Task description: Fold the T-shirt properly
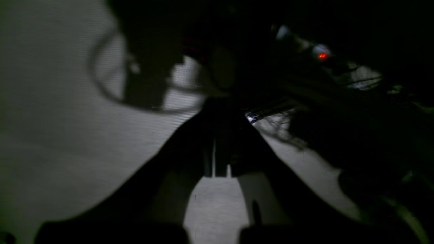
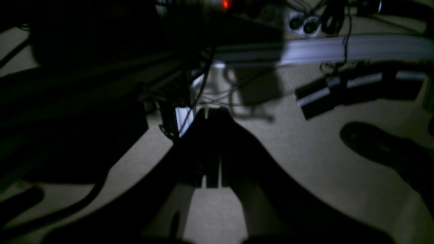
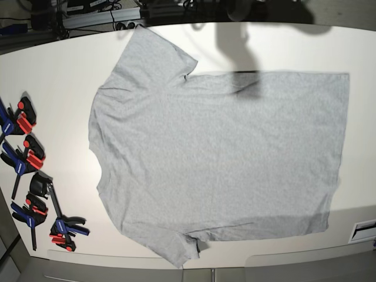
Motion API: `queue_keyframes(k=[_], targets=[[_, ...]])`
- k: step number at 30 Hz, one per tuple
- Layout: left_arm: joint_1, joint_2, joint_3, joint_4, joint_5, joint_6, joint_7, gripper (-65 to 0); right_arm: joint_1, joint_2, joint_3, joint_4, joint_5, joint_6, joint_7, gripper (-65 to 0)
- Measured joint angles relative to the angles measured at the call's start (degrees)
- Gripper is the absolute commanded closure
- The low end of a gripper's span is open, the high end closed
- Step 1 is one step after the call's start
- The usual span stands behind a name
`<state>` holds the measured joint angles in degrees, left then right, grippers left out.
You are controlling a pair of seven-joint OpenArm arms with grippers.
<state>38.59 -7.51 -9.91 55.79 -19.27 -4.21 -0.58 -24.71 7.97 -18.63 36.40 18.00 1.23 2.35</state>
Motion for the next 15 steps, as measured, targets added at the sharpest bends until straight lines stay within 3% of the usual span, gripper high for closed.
queue_keyframes(k=[4, 9, 15], targets=[[7.3, -3.4, 0.1, 11.8, 0.0, -0.2, 0.5, 0.0, -8.4, 2.4, 0.0, 10.5, 0.0, -0.4, -0.9, 0.0], [14.2, -8.5, -0.3, 26.4, -0.1, -0.3, 0.7, 0.0, -18.9, 4.7, 0.0, 27.3, 0.0, -5.3, -0.8, 0.0], [21.1, -9.3, -4.0, 40.2, 0.0, -0.3, 6.9, 0.0, -29.8, 6.2, 4.3, 48.1, 0.0, -7.1, -1.3, 0.0]])
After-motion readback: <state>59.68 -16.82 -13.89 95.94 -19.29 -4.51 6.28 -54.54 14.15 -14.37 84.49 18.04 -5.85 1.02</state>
